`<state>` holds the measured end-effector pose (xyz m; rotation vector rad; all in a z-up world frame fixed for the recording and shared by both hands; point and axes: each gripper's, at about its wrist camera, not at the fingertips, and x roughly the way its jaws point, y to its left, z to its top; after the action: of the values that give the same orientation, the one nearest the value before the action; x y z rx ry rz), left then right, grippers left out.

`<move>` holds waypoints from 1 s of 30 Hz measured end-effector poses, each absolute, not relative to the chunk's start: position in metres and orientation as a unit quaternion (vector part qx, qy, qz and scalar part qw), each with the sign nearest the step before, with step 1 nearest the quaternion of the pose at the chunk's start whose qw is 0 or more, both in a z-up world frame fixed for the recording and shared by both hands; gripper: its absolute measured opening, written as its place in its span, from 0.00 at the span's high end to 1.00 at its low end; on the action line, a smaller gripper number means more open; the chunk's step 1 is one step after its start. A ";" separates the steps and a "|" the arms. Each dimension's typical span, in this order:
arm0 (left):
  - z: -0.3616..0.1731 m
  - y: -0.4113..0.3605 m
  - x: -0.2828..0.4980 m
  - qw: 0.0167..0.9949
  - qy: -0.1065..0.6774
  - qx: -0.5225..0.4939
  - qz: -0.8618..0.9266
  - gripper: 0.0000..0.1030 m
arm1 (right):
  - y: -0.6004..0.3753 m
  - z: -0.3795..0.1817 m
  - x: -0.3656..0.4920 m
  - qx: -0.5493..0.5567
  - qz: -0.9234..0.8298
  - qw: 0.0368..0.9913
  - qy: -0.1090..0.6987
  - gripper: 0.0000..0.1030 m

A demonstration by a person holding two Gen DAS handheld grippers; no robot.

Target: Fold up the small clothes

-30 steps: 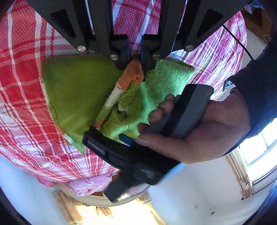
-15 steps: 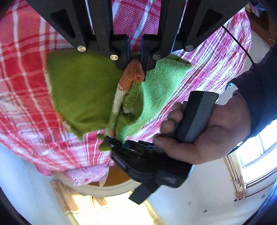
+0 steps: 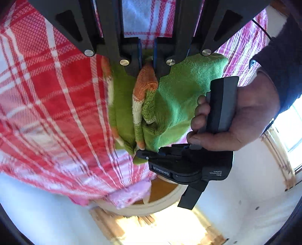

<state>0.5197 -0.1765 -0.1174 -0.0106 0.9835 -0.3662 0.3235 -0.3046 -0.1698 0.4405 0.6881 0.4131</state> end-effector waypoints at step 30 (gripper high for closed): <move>-0.144 -0.062 0.377 0.924 0.361 -0.025 -0.120 0.00 | -0.229 -0.137 0.449 0.093 0.201 0.878 0.423 0.42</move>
<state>0.3774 -0.0625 -0.1439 -0.0520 0.7418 -0.2468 0.4487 -0.2290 -0.1374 0.1936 0.8831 0.4191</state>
